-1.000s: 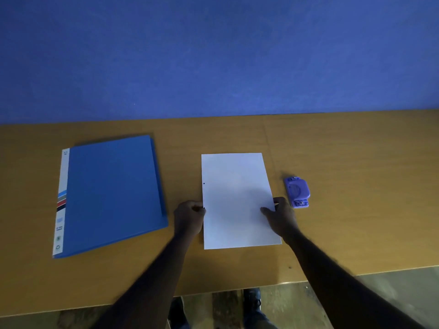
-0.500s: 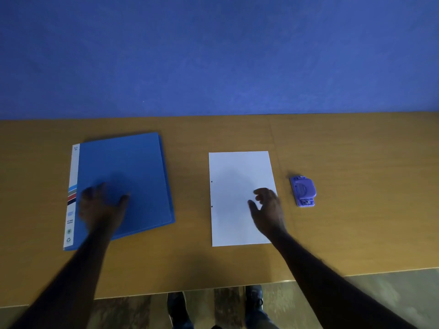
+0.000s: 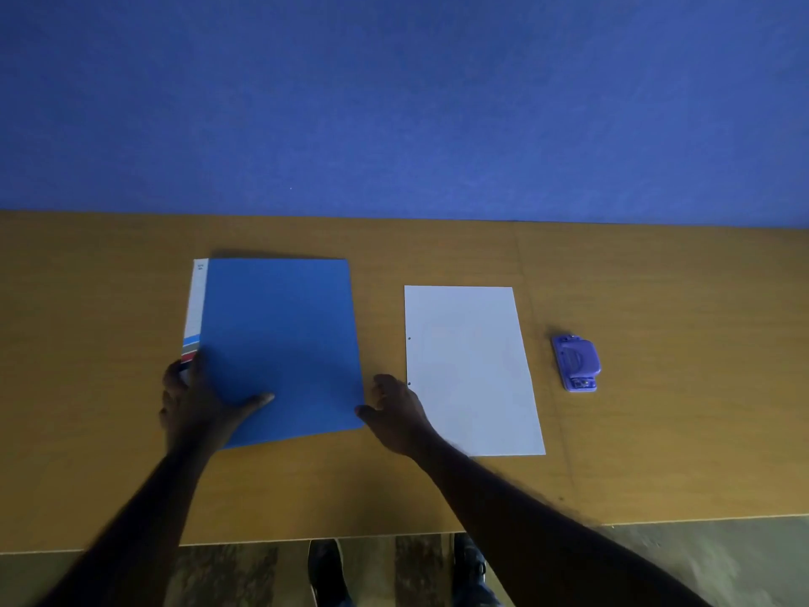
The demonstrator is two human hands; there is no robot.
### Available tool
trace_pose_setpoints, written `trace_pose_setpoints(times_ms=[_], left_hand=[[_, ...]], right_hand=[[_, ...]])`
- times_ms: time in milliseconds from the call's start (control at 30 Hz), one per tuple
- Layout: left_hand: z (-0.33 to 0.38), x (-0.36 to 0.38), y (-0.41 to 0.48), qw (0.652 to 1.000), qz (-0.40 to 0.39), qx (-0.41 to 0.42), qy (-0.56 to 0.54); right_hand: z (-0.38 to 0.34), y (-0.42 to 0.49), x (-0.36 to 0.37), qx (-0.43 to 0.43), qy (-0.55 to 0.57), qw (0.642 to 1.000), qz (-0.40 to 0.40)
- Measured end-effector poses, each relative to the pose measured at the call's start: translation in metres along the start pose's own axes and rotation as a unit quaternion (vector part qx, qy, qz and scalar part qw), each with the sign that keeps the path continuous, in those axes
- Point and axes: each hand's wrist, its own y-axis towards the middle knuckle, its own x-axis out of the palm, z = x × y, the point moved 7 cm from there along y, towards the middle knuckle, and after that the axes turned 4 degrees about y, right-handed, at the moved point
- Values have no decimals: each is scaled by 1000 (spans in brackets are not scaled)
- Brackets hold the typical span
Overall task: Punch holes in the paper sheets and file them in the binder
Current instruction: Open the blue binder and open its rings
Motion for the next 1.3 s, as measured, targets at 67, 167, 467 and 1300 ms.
trace_pose_setpoints(times_ms=[67,167,467,1300], left_hand=[[11,3,-8,1000,-6,30,-4],[22,10,-20,997,-20,68,-4],[16,33,-39,942,-110,272,160],[-71,0,-63,852,123,-99,-498]], right_hand=[[0,-5,7,5,14,1000,0],[5,-12,16,31,56,998,9],[12,-24,23,6,59,998,26],[11,-21,38,-163,-265,949,57]])
